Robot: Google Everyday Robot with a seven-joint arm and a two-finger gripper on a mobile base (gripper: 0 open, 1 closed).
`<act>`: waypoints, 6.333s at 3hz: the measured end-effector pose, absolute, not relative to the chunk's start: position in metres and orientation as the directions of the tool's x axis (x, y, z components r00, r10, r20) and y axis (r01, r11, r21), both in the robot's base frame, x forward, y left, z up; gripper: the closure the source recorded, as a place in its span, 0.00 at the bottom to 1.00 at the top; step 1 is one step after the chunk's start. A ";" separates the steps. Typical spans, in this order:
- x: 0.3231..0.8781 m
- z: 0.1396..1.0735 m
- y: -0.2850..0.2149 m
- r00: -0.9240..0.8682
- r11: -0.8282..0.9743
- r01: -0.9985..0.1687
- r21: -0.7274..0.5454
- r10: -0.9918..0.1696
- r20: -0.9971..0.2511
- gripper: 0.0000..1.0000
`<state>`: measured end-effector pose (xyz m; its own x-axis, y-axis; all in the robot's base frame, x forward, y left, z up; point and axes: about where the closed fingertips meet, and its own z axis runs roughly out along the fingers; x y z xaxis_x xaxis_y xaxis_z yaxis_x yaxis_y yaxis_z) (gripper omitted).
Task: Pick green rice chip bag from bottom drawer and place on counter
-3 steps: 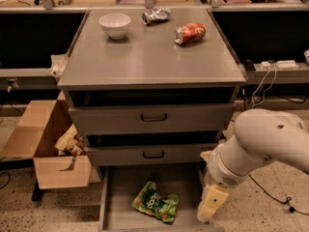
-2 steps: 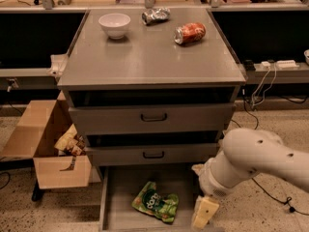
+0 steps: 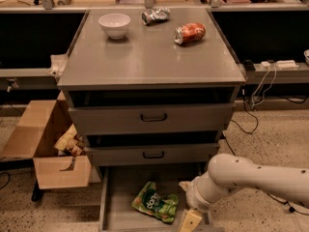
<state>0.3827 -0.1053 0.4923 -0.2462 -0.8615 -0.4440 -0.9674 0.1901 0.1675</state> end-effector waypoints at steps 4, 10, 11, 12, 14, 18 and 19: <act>0.433 0.379 -0.081 -0.321 0.262 -0.947 0.186 -0.796 -0.513 0.00; 0.544 0.136 -0.048 -0.353 0.314 -0.932 0.181 -0.667 -0.656 0.00; 0.550 0.116 -0.049 -0.346 0.321 -0.933 0.161 -0.690 -0.635 0.12; 0.552 0.113 -0.051 -0.330 0.321 -0.938 0.135 -0.697 -0.637 0.36; 0.569 0.186 -0.085 -0.231 0.290 -0.954 0.080 -0.535 -0.813 0.90; 0.565 0.293 -0.115 0.052 0.058 -0.994 -0.092 -0.481 -0.875 1.00; 0.554 0.371 -0.117 0.174 -0.003 -0.979 -0.201 -0.511 -0.841 1.00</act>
Offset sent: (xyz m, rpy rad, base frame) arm 0.0064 0.0150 -0.0327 0.0536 0.0379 -0.0174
